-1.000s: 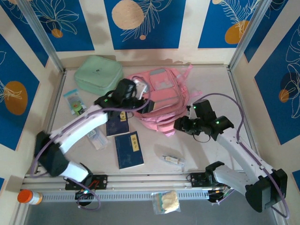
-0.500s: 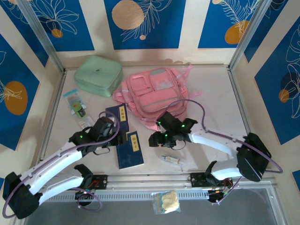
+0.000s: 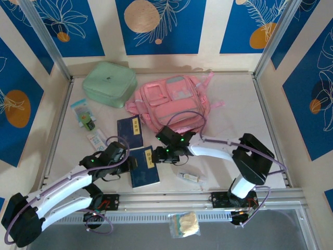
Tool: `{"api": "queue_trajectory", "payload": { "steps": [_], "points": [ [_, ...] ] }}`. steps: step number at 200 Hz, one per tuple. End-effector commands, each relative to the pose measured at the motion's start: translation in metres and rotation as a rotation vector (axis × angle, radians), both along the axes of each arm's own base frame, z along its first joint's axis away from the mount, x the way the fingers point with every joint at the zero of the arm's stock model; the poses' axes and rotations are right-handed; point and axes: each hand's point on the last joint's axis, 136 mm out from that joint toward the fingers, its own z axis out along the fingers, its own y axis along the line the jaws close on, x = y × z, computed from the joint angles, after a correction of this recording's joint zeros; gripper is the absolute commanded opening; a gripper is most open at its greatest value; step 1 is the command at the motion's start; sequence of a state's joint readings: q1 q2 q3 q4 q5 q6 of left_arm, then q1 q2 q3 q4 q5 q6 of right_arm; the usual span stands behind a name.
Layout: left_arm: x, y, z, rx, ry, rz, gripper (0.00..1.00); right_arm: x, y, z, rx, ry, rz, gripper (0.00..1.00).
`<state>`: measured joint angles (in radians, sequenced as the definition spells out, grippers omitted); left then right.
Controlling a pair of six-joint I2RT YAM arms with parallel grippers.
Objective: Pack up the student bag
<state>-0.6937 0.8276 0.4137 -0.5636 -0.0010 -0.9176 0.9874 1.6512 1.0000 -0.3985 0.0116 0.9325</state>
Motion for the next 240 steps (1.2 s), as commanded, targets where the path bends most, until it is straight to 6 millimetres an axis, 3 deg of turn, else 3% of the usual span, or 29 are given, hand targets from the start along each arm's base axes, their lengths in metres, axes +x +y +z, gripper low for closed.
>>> {"api": "queue_trajectory", "payload": {
  "steps": [1, 47, 102, 164, 240],
  "points": [
    [-0.002, -0.005, -0.007, -0.048, 0.018, 0.018, 0.6, 0.003, 0.009, -0.006, -0.036, -0.012, -0.013, 0.52],
    [-0.006, -0.009, -0.014, -0.059, 0.04, -0.009, 0.57, 0.003, 0.023, -0.028, -0.03, 0.035, 0.002, 0.5],
    [-0.007, -0.022, -0.016, -0.098, 0.053, -0.07, 0.53, -0.002, 0.036, -0.029, -0.016, 0.04, 0.026, 0.5],
    [-0.009, -0.008, -0.025, -0.06, 0.044, -0.02, 0.49, -0.006, 0.044, -0.021, -0.004, 0.031, 0.042, 0.5],
    [-0.011, 0.003, -0.034, -0.004, 0.049, -0.003, 0.48, -0.01, 0.055, 0.016, 0.061, -0.007, 0.092, 0.49]
  ]
}}
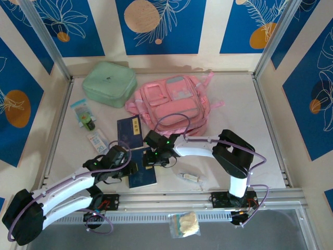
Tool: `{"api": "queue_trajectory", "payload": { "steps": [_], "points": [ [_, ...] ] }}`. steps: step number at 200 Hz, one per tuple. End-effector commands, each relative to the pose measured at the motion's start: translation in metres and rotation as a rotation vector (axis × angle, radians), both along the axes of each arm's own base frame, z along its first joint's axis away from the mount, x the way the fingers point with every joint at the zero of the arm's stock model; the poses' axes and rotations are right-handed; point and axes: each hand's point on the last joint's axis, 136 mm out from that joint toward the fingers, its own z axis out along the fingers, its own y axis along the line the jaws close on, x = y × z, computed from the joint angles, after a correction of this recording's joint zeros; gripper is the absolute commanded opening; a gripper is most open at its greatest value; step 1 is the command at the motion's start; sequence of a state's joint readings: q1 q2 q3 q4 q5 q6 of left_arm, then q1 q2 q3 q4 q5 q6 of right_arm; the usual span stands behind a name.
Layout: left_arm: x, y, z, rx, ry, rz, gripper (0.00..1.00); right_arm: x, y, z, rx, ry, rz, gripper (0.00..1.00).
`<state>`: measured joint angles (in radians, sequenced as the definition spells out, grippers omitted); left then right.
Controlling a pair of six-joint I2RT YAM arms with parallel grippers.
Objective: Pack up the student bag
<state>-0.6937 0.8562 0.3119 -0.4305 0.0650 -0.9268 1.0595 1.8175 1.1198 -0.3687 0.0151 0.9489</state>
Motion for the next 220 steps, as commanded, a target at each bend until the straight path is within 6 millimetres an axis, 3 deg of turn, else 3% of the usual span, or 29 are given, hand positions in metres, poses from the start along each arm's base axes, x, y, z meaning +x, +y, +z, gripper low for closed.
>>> {"api": "queue_trajectory", "payload": {
  "steps": [1, 54, 115, 169, 220],
  "points": [
    [-0.003, 0.011, -0.008, 0.045, 0.01, 0.02, 0.48, -0.003, 0.014, 0.036, 0.078, -0.019, 0.037, 0.49],
    [0.002, 0.008, -0.005, 0.039, -0.008, 0.02, 0.48, -0.005, 0.016, 0.05, 0.115, -0.024, 0.051, 0.45],
    [0.001, 0.01, -0.004, 0.05, -0.006, 0.007, 0.48, -0.007, 0.016, 0.04, 0.11, -0.003, 0.053, 0.28],
    [0.002, 0.008, 0.0, 0.037, -0.021, 0.013, 0.48, -0.006, 0.01, 0.044, 0.102, -0.029, 0.051, 0.11],
    [0.005, 0.009, 0.015, 0.035, -0.048, 0.007, 0.51, -0.011, 0.009, 0.059, 0.157, -0.043, 0.05, 0.03]
  ]
}}
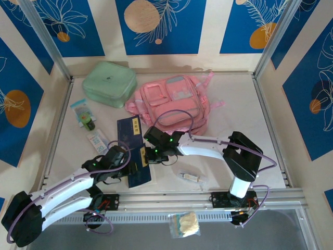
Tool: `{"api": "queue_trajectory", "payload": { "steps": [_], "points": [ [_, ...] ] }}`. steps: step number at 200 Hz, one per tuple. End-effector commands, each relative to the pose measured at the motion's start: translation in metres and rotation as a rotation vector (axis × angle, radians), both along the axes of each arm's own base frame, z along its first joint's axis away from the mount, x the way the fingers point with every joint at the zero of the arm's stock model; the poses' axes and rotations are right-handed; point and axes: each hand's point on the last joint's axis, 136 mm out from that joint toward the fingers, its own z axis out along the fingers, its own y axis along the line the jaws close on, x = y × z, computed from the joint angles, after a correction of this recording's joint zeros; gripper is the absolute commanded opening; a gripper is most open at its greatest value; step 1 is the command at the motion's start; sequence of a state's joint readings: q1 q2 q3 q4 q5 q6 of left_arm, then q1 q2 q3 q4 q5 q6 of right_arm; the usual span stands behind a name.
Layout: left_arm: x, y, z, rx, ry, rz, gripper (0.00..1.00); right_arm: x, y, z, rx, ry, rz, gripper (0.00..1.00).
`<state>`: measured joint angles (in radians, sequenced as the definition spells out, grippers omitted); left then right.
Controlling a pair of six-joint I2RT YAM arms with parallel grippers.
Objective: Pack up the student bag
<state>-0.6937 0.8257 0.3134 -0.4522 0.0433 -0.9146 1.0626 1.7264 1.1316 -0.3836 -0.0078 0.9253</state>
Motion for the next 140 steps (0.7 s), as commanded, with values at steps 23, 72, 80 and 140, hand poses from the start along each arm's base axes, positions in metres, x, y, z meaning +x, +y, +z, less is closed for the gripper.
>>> {"api": "queue_trajectory", "payload": {
  "steps": [23, 72, 80, 140],
  "points": [
    [0.006, 0.007, 0.031, 0.017, -0.07, 0.006, 0.55, -0.009, -0.007, 0.033, 0.067, -0.032, -0.004, 0.0],
    [0.013, 0.01, 0.092, -0.034, -0.215, 0.0, 0.61, -0.008, -0.022, 0.083, 0.15, -0.126, 0.004, 0.0],
    [0.015, 0.009, 0.104, -0.046, -0.242, -0.007, 0.62, -0.008, -0.023, 0.095, 0.18, -0.139, 0.015, 0.0],
    [0.03, -0.03, 0.189, -0.242, -0.392, -0.16, 0.77, 0.02, -0.059, 0.169, 0.377, -0.184, -0.021, 0.0]
  ]
}}
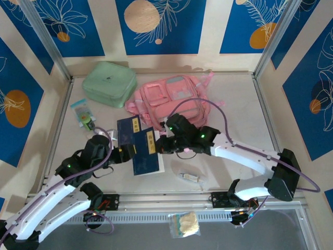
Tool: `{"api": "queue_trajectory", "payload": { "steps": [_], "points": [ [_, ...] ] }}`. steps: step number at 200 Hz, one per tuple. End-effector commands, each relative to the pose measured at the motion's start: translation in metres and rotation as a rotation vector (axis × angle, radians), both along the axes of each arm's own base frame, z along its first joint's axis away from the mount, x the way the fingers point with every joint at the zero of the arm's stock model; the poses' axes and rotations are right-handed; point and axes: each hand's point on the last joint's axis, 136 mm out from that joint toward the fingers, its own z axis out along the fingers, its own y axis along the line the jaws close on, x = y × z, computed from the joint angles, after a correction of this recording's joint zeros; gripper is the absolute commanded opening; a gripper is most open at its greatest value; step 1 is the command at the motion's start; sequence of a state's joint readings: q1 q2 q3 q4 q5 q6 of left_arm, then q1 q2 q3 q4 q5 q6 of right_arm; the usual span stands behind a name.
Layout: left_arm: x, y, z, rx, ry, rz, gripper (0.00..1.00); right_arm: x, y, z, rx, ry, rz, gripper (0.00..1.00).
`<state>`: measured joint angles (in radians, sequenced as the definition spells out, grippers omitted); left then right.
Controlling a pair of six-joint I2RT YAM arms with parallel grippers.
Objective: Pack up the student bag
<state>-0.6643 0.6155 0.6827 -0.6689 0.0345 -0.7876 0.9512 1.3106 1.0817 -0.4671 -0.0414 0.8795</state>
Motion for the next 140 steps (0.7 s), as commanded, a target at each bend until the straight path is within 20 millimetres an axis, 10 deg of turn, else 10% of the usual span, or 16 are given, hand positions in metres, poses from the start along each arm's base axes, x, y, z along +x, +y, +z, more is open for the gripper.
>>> {"api": "queue_trajectory", "payload": {
  "steps": [1, 48, 140],
  "points": [
    [0.003, -0.019, 0.031, -0.067, -0.057, -0.106, 0.77, 0.006, -0.009, 0.043, 0.128, -0.035, 0.043, 0.0],
    [0.014, -0.058, 0.073, -0.307, -0.118, -0.196, 0.8, 0.028, -0.036, 0.085, 0.287, -0.085, 0.074, 0.0],
    [0.033, -0.097, 0.087, -0.49, -0.103, -0.267, 0.64, 0.064, -0.057, 0.088, 0.411, -0.03, 0.024, 0.0]
  ]
}}
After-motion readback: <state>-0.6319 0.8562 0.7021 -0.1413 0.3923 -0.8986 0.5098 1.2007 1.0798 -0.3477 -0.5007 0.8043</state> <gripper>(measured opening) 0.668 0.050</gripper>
